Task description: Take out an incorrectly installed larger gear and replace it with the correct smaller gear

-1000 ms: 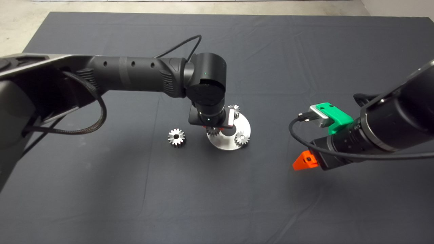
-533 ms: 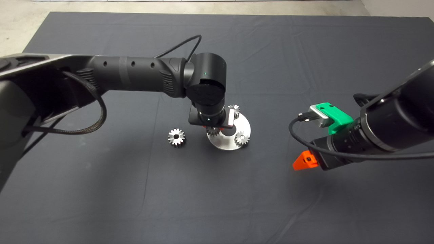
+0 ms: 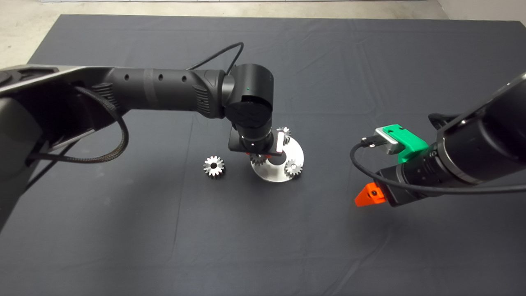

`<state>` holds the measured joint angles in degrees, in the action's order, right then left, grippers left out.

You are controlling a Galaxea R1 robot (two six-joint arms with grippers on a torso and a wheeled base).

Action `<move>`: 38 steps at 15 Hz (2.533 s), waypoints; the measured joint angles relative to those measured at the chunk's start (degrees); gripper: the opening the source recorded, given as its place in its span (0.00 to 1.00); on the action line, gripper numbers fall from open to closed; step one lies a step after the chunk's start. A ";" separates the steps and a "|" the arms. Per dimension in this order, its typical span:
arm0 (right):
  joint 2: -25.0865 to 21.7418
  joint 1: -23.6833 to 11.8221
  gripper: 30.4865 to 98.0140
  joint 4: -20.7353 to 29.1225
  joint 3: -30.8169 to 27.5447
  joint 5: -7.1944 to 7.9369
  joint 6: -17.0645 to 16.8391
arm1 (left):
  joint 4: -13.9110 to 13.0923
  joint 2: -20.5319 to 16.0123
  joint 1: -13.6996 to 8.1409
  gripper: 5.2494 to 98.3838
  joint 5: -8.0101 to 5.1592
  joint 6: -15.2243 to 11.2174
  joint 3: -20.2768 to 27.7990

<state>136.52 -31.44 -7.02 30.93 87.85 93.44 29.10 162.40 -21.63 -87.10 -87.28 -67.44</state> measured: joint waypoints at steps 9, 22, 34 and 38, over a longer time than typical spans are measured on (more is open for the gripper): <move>-0.02 0.00 1.00 0.00 0.00 0.00 0.00 | 0.02 0.13 0.00 0.22 -0.02 0.00 0.18; -0.05 0.00 1.00 0.00 0.00 0.00 0.00 | 0.02 0.15 0.02 0.22 -0.02 0.02 0.21; -0.05 0.00 1.00 0.00 0.00 0.00 0.00 | -3.00 -0.35 0.79 0.23 -0.90 -0.54 3.30; -0.05 0.00 1.00 0.00 0.00 0.00 0.01 | -6.98 -1.46 -0.22 0.23 -0.31 -3.34 6.78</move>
<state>136.47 -31.44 -7.02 30.93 87.85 93.45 22.13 160.94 -21.84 -87.41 -90.62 -60.66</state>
